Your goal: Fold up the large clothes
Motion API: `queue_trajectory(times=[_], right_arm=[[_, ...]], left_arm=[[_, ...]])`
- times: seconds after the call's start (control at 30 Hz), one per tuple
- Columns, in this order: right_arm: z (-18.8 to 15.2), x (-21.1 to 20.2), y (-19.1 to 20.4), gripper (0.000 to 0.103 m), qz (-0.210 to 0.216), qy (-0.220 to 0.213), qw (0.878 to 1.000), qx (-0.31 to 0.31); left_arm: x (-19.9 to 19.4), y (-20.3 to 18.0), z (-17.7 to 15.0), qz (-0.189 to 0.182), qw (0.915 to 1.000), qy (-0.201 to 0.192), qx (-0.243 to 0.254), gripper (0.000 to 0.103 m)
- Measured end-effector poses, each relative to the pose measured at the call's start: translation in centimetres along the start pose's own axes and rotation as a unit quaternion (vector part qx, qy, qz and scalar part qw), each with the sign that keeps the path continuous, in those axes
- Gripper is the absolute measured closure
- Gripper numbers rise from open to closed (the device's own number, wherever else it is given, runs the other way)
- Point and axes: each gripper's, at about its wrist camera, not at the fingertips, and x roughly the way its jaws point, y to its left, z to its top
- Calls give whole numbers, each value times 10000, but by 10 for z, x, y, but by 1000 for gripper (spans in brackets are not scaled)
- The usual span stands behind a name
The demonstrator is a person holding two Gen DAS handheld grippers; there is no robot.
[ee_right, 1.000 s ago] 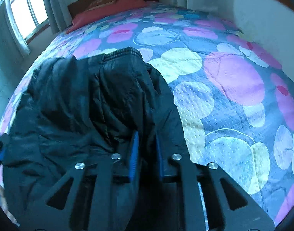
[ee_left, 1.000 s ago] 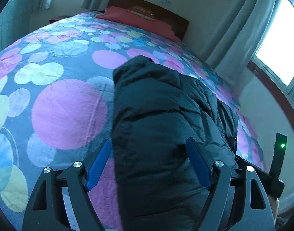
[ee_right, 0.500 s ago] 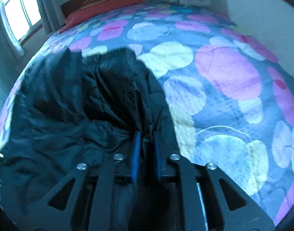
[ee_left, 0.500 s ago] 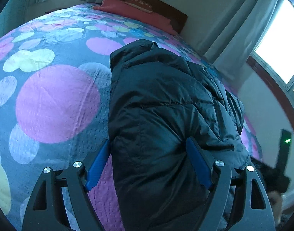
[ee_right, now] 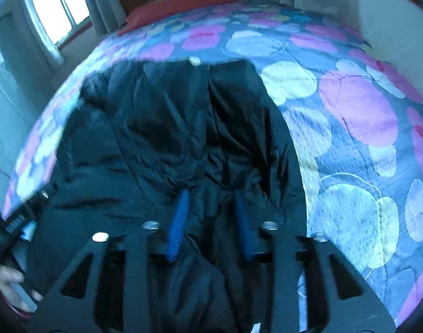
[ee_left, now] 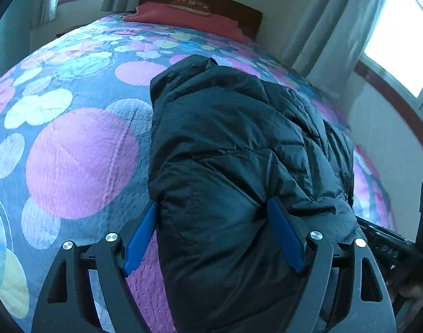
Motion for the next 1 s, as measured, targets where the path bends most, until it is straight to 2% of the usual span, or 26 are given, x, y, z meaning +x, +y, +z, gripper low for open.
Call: queue_trajectory(times=[0.03,0.1,0.2,0.43,0.6,0.73,0.8,0.83,0.9,1.0], right_arm=[[-3,6,-3,89,28,51,10000,13],[-10,19,-12,91,211,15,9996,186],[-17,25,-13,92,225,-166,9994,215],[-26,22,-5,92,14,-518,9985,178],[-31,10,-5,89,24,-624,9978,239],[-27,-11,-4,84,-49,-630,9977,238],[-22,-24,-1,74,-163,-731,9969,224],[-18,-34,2,64,-254,-869,9957,186],[-9,-49,12,62,-355,-1074,9936,60],[10,-59,27,62,-260,-1292,9912,-100]], left_arm=[[2,-1,0,52,10000,24,61,23],[6,-8,0,163,9996,53,224,24],[14,-12,-3,295,9987,48,411,24],[20,-7,-6,359,9983,38,460,24],[11,-6,-6,320,9989,-50,352,24],[-2,-5,-2,290,9993,23,244,24],[-12,-5,3,298,9993,-17,236,24],[-17,-5,4,295,9993,-99,213,24],[-29,-4,11,259,9991,-315,127,24],[-36,-5,22,177,9988,-451,0,24]])
